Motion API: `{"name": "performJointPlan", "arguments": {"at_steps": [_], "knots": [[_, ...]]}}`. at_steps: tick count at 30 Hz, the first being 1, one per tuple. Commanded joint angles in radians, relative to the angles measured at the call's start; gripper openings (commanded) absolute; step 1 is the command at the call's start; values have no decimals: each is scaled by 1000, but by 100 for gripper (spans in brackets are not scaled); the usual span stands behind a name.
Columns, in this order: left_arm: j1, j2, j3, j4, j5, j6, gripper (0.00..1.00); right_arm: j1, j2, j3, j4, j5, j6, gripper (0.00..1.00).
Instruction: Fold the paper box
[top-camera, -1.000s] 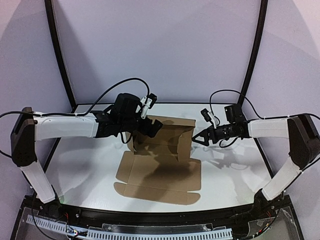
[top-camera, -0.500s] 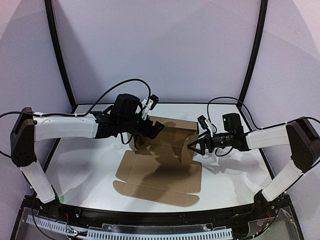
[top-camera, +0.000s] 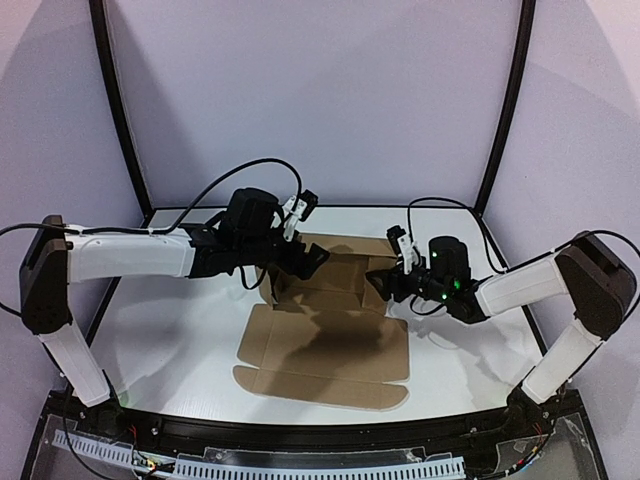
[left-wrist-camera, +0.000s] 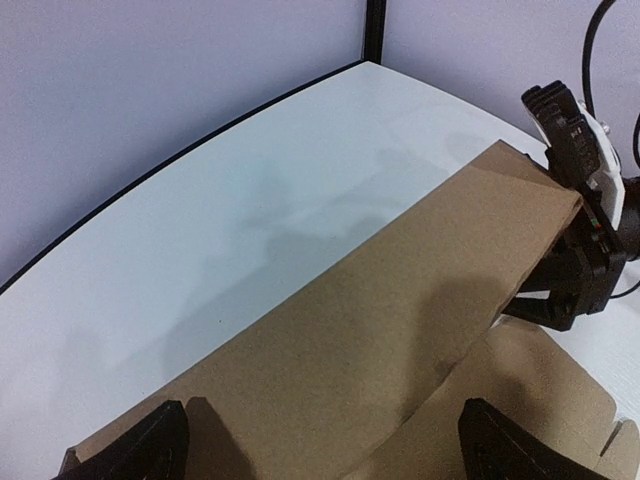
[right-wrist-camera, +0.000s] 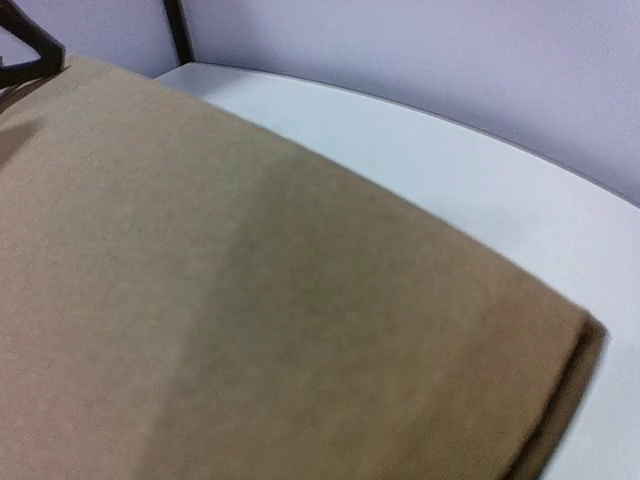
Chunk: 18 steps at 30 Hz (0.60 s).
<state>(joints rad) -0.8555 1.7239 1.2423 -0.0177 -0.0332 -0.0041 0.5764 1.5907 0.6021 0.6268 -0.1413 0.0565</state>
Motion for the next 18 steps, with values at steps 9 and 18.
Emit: {"name": "performJointPlan", "arguments": {"at_steps": [9,18], "knots": [[-26,35,-87,-202,76,-35,95,36,0,-25,0,295,40,40],[-26,33,-87,-193,59,-41,94,98,60,23,-29,530,104,12]]}}
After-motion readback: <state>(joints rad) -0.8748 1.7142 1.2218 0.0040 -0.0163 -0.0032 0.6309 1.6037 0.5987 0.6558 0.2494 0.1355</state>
